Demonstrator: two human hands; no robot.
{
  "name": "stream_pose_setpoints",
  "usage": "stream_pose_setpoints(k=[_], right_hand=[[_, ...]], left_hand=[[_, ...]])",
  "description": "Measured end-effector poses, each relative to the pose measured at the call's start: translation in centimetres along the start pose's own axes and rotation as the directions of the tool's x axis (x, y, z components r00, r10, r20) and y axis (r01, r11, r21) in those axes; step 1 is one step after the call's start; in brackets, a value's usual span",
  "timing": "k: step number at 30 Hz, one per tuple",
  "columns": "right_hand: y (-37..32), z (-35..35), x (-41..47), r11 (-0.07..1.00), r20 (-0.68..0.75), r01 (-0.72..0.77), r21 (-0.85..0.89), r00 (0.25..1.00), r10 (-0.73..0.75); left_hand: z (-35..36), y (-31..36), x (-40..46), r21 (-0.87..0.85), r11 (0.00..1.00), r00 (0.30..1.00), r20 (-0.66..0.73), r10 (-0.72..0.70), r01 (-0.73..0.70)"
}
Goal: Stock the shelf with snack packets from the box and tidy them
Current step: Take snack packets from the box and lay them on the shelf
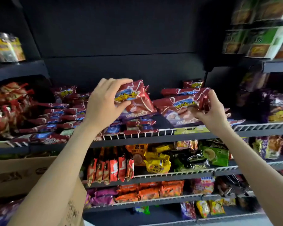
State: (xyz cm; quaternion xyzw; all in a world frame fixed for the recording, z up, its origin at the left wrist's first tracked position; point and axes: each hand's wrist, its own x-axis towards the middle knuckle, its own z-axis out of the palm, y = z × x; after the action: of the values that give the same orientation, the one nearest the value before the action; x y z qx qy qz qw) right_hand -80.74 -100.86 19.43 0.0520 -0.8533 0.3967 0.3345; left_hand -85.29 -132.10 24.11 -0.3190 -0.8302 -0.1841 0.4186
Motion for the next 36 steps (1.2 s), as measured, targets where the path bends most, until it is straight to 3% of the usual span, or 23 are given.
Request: stream_pose_setpoints(k=[4,10,15,21,24,29,32,36], right_hand=[[4.2,2.5,3.5,0.999,-0.026,-0.039,0.013,0.999,0.04],[8.9,6.7,4.3,0.997,0.088,-0.07,0.037,0.994,0.066],[9.9,8.0,3.8,0.977,0.203,-0.132,0.168,0.974,0.097],[13.1,6.3,2.3,0.996,0.341,-0.09,0.011,0.937,0.081],[13.6,6.0,1.2,0.999,0.368,-0.019,-0.028,0.929,0.028],[12.5,5.6,-0.1,0.992,0.31,-0.119,0.05,0.946,0.098],[11.4,5.8,-1.0,0.964,0.26,-0.221,0.144,0.949,0.179],[10.8,7.5,-1.1,0.957,0.176,-0.25,0.15,0.959,0.223]], left_hand=[[3.4,-2.5,3.1,0.036,0.999,0.997,-0.082,-0.013,0.016],[6.3,-4.5,6.5,0.047,0.999,0.984,-0.179,-0.003,0.011],[9.5,-2.9,8.3,0.018,0.999,0.991,-0.128,0.033,-0.031],[14.7,1.1,8.7,-0.015,0.977,0.971,-0.114,0.21,-0.213],[17.3,2.7,8.6,-0.025,0.958,0.957,-0.053,0.283,-0.285],[20.9,4.8,7.0,-0.062,0.957,0.949,0.126,0.288,-0.282],[21.9,5.4,5.9,-0.068,0.966,0.948,0.185,0.258,-0.249],[22.5,5.9,5.3,-0.034,0.972,0.938,0.254,0.235,-0.234]])
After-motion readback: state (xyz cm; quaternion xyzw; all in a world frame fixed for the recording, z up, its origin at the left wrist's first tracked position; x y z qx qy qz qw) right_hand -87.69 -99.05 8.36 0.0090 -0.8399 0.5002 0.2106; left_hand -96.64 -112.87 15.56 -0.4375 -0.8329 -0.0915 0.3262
